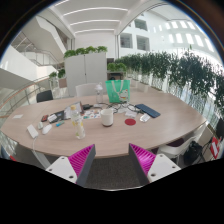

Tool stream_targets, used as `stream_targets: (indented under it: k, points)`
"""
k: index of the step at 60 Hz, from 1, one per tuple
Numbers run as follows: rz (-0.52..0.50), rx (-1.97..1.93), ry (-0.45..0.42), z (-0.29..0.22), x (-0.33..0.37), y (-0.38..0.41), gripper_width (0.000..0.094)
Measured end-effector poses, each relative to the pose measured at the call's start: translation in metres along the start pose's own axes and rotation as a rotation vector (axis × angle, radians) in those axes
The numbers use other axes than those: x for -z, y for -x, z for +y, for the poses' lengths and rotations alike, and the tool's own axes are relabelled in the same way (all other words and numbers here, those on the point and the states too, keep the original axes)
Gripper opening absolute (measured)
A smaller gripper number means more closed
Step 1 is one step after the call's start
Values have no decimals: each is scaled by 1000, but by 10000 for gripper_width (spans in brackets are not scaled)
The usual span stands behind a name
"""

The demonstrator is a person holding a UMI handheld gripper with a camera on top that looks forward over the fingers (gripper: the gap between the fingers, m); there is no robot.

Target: Pour water

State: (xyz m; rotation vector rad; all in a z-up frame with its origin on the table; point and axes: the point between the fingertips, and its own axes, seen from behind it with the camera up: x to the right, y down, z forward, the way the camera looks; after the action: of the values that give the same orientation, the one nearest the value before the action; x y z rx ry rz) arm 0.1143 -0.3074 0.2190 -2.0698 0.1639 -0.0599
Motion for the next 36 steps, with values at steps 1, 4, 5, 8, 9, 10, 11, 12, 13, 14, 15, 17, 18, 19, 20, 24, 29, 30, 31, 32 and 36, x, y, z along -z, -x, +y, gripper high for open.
stream_targets:
  k: [1, 4, 5, 8, 9, 10, 11, 12, 13, 14, 15, 17, 18, 19, 20, 24, 29, 30, 31, 32, 36]
  points:
    - [-2, -2, -1, 0, 0, 0, 746]
    - [-7, -6, -5, 1, 2, 1, 746]
    - [-3, -6, -6, 0, 1, 1, 745]
    - [8, -6, -13, 1, 5, 0, 745]
    - [12, -5, -15, 2, 7, 0, 745]
    - [14, -3, -17, 3, 8, 0, 746]
    - [15, -2, -18, 3, 10, 2, 746]
    - [15, 0, -19, 4, 12, 3, 748]
    - [16, 2, -20, 5, 15, 5, 749]
    - [16, 6, -21, 5, 17, 6, 749]
    - [17, 10, -24, 5, 19, 9, 749]
    - [16, 21, -33, 5, 23, 13, 749]
    - [15, 28, -38, 4, 24, 14, 748]
    - [14, 33, -42, 4, 29, 15, 748]
    - [11, 39, -45, 4, 27, 17, 748]
    - [-13, 56, -49, 9, 30, 27, 747]
    - [-46, 70, -66, 13, 18, 42, 748]
    - [-57, 71, -74, 13, 10, 47, 747]
    - [-69, 72, -82, 12, 5, 52, 748]
    - [-84, 74, -91, 12, 3, 58, 749]
    - [-167, 87, -132, 9, -24, 91, 751]
